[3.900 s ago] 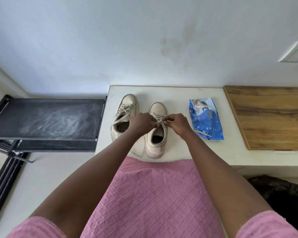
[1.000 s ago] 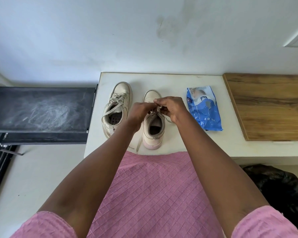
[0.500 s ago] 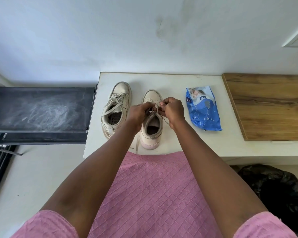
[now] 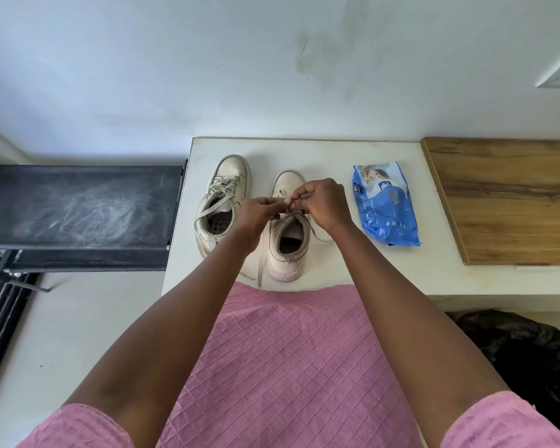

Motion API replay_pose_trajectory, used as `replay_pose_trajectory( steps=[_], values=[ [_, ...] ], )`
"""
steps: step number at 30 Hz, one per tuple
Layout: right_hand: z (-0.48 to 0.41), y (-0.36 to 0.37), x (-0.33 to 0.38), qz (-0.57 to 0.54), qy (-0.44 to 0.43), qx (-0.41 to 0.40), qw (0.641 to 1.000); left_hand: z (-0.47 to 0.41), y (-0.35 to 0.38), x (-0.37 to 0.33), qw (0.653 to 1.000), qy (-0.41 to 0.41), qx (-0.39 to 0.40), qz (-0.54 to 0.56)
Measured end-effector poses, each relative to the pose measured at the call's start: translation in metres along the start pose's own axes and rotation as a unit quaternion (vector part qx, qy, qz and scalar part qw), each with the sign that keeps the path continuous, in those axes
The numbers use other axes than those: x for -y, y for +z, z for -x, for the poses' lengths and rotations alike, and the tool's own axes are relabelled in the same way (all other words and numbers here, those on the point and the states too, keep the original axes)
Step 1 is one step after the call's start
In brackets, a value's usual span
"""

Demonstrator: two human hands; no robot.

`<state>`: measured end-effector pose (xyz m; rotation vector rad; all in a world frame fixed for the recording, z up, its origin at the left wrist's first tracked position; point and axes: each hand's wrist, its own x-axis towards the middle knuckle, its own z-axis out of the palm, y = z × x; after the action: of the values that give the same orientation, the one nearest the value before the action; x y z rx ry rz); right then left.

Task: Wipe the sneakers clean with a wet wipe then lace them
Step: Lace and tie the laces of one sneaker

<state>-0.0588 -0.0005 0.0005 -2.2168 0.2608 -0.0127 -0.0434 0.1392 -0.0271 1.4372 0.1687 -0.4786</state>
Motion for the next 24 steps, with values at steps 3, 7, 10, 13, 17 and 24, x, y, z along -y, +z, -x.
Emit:
replay_pose_trajectory(
  steps=[3,7,10,13,17,24],
  values=[
    [0.005,0.003,0.003,0.047,-0.027,-0.034,0.998,0.006,0.0,0.002,0.999,-0.005,-0.036,-0.009],
    [0.012,0.014,0.005,0.223,-0.117,-0.035,0.967,0.014,0.014,-0.005,0.933,0.092,-0.149,-0.314],
    [0.015,0.018,0.003,0.251,-0.116,-0.021,0.961,0.024,0.03,-0.003,0.87,0.136,-0.193,-0.433],
    [0.012,0.02,0.001,0.186,-0.083,-0.022,0.979,0.026,0.034,0.008,0.869,0.153,-0.207,-0.422],
    [0.008,0.017,-0.003,0.069,-0.008,-0.003,0.998,0.024,0.037,0.017,0.88,0.151,-0.22,-0.392],
    [0.003,0.016,-0.007,-0.024,0.072,0.049,0.996,0.021,0.039,0.021,0.882,0.099,-0.224,-0.402]
  ],
)
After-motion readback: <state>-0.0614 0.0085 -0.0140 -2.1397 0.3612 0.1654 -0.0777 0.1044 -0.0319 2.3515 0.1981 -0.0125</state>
